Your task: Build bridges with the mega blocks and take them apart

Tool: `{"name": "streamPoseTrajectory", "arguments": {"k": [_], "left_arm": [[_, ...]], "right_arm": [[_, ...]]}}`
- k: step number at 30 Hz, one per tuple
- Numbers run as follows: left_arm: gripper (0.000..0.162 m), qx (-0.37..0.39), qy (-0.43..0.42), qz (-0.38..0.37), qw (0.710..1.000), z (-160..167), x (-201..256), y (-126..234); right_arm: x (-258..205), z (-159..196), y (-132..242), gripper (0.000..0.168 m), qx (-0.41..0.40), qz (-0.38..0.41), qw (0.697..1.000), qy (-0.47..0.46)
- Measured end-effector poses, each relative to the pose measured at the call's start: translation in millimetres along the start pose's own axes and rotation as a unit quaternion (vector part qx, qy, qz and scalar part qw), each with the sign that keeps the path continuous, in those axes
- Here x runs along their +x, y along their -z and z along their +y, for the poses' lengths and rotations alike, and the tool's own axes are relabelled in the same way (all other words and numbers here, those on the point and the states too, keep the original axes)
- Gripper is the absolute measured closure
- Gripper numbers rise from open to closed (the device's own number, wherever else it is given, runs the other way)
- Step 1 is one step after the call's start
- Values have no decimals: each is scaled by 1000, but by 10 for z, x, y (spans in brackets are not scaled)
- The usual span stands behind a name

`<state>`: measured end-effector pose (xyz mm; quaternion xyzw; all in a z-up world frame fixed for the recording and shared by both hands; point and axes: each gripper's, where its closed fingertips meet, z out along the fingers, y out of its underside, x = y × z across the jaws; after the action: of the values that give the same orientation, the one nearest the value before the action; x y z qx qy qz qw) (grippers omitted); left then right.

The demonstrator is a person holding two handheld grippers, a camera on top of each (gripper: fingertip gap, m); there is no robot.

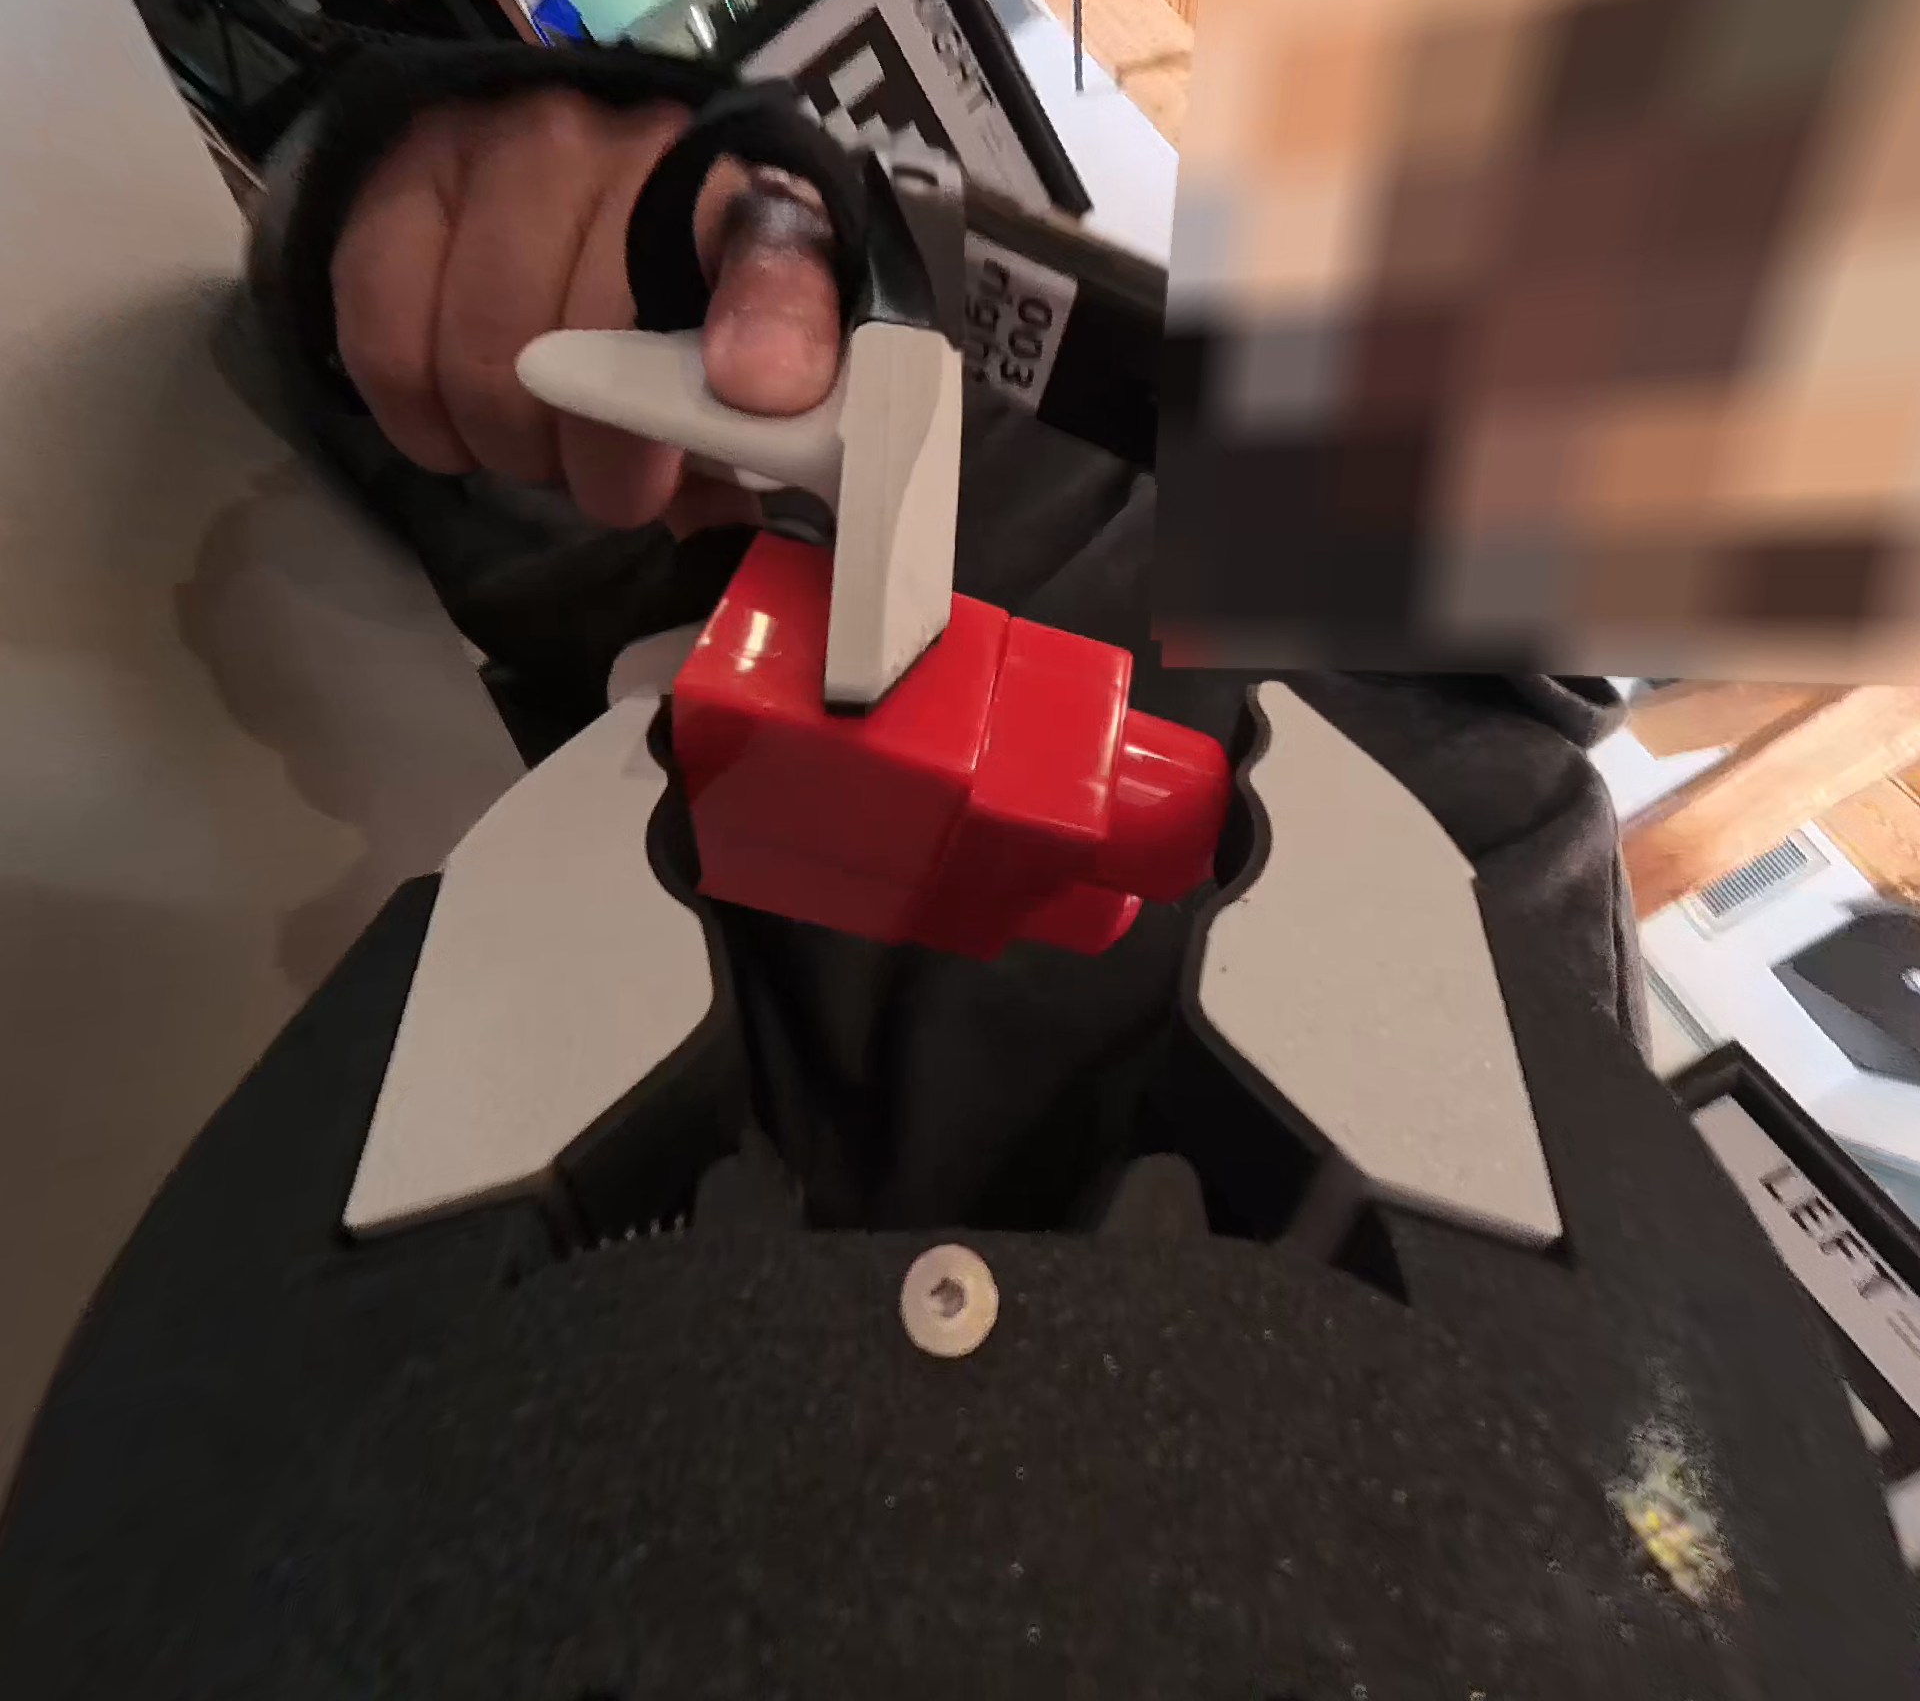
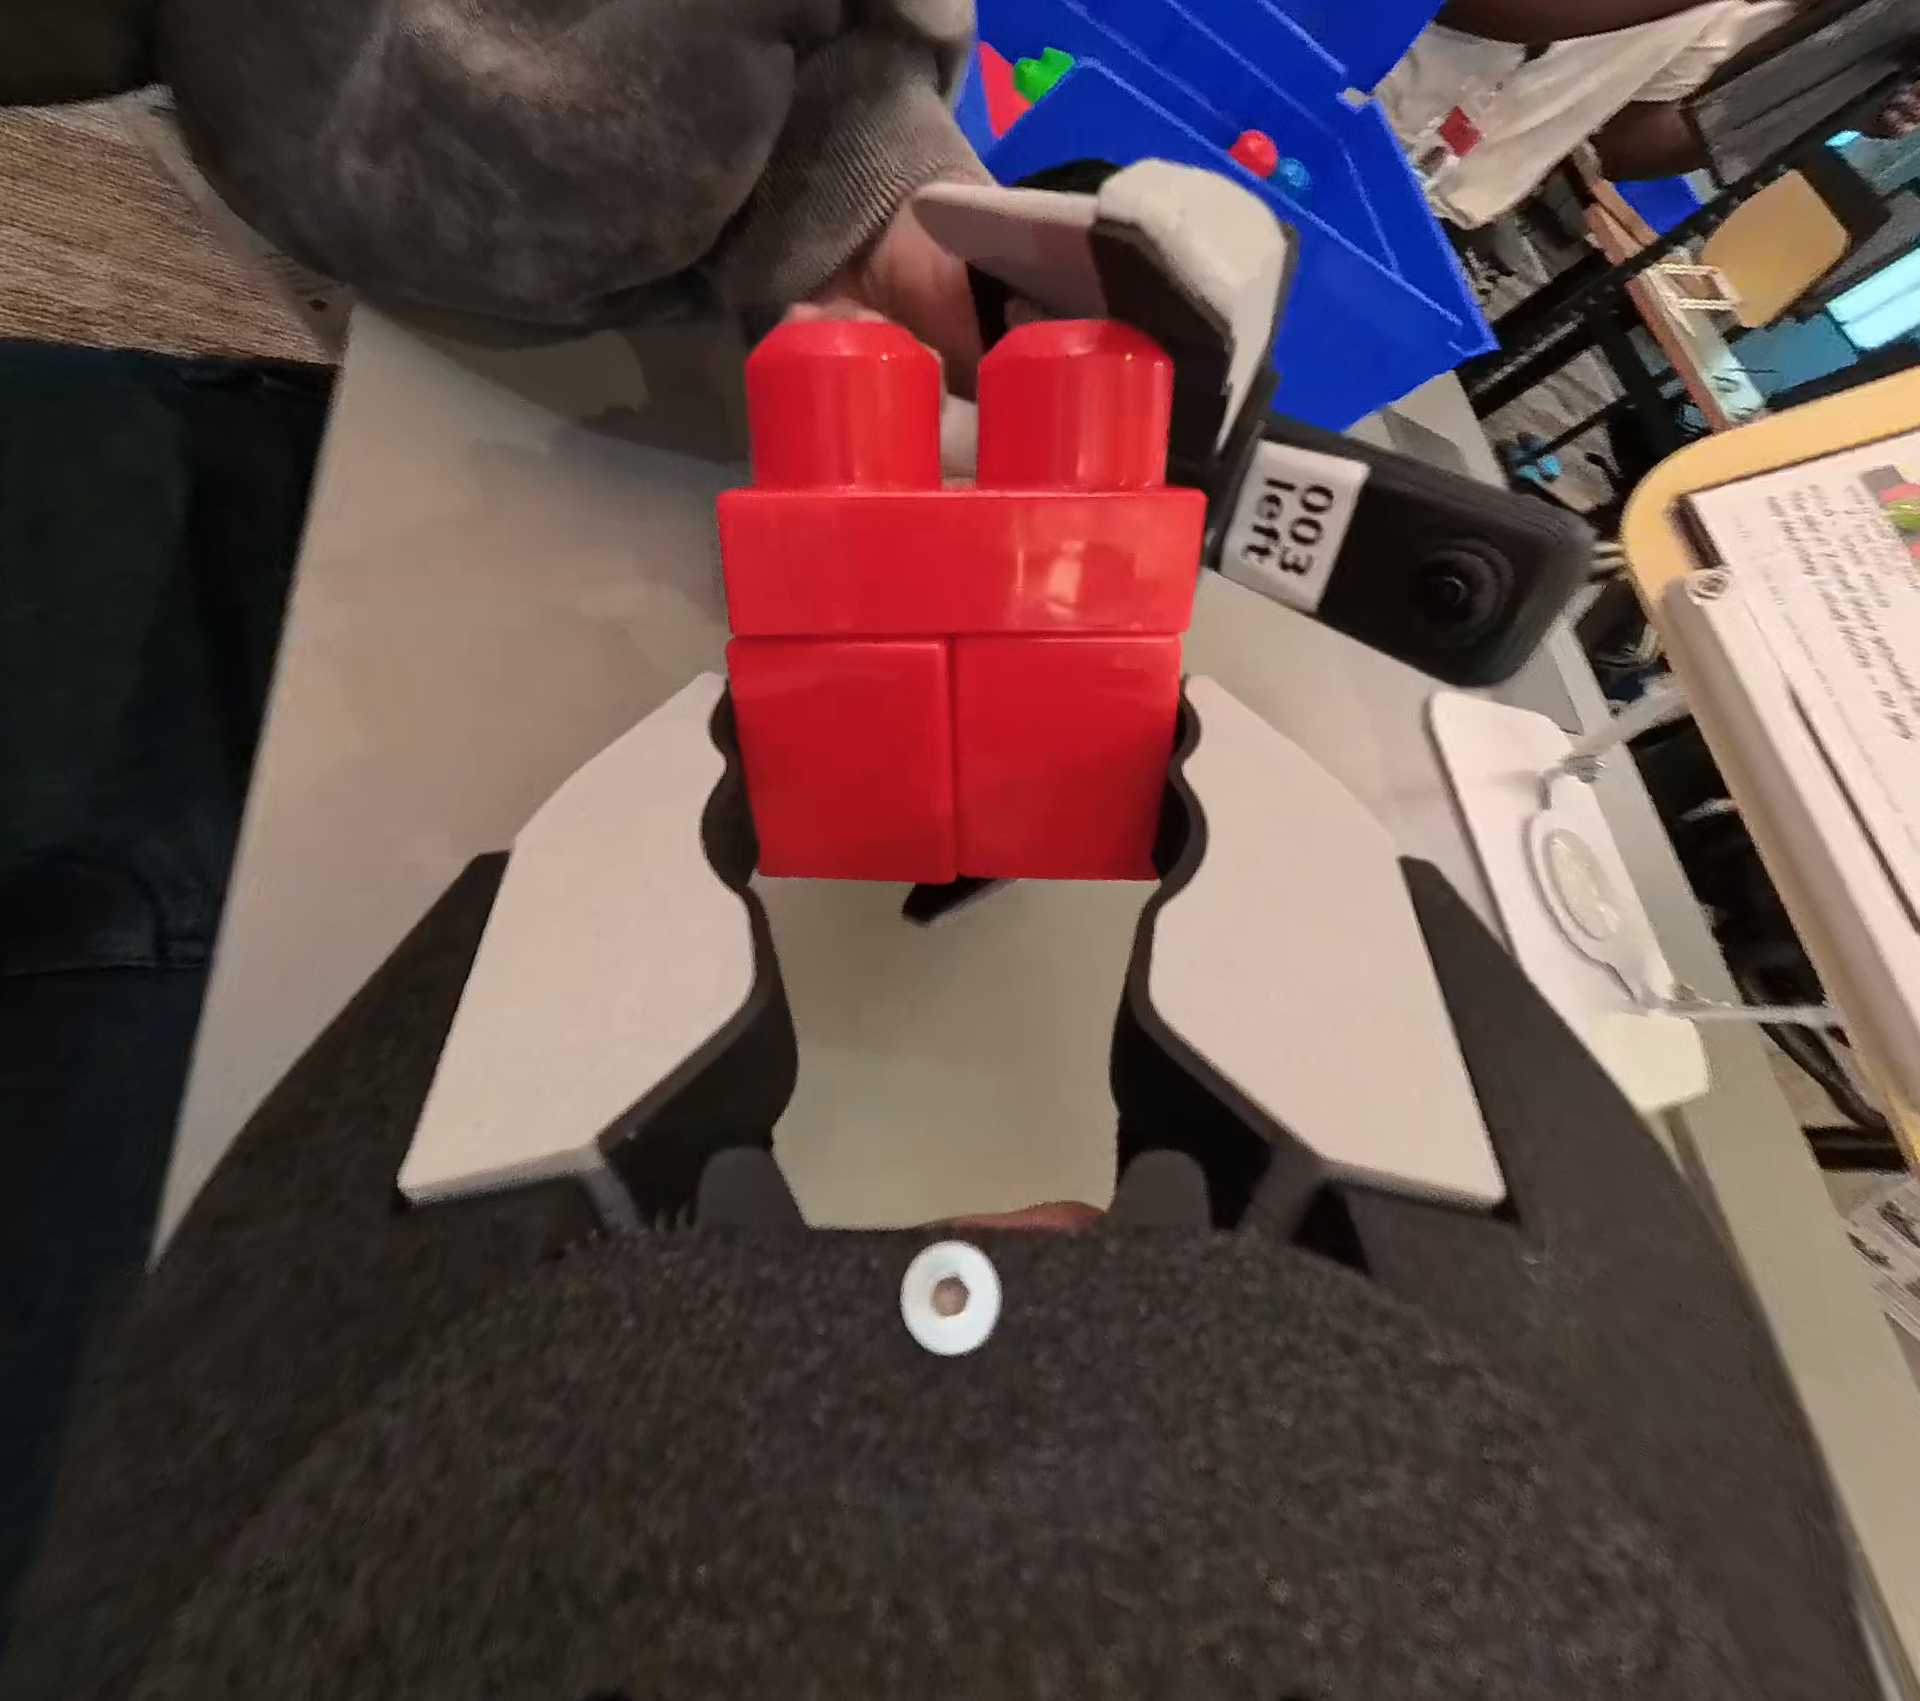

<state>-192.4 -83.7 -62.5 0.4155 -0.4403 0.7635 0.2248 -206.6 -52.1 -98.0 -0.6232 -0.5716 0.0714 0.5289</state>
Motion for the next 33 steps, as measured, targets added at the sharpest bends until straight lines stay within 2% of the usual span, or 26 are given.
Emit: {"name": "streamPoseTrajectory", "arguments": {"k": [4, 6, 10, 12, 15, 16, 17, 20, 22, 23, 25, 27, 33], "left_arm": [[63, 71, -37, -51, 995, -203, 8, 106], [42, 123, -69, -104, 985, -296, -17, 204], [43, 243, -103, -222, 939, -430, -131, 514], [44, 265, -128, -290, 910, -396, -178, 618], [55, 240, -148, -405, 870, -274, -282, 735], [65, 221, -153, -445, 855, -226, -316, 772], [64, 203, -155, -469, 845, -186, -332, 781], [73, 163, -144, -494, 842, -80, -361, 726], [84, 157, -142, -518, 829, -58, -408, 754], [85, 156, -146, -513, 831, -57, -407, 728], [97, 154, -143, -502, 839, -55, -399, 700], [123, 139, -147, -491, 847, -33, -375, 651], [124, 81, -136, -522, 838, 80, -393, 700]], "right_arm": [[149, -6, -13, 92, 8, 44, 999, -14], [228, 34, -6, 92, 5, 72, 997, -13], [449, 248, -34, 92, -43, 133, 989, -43], [487, 358, -68, 92, -72, 146, 985, -52], [478, 412, -117, 92, -91, 151, 982, -60], [475, 410, -130, 92, -91, 150, 982, -70], [474, 405, -140, 92, -88, 150, 982, -80], [484, 399, -165, 92, -88, 154, 980, -95], [477, 387, -179, 92, -89, 156, 979, -96], [462, 365, -187, 92, -87, 155, 980, -94], [442, 345, -197, 92, -94, 160, 980, -78], [423, 336, -208, 93, -96, 159, 980, -76], [290, 333, -238, 91, -80, 117, 989, -38]]}}
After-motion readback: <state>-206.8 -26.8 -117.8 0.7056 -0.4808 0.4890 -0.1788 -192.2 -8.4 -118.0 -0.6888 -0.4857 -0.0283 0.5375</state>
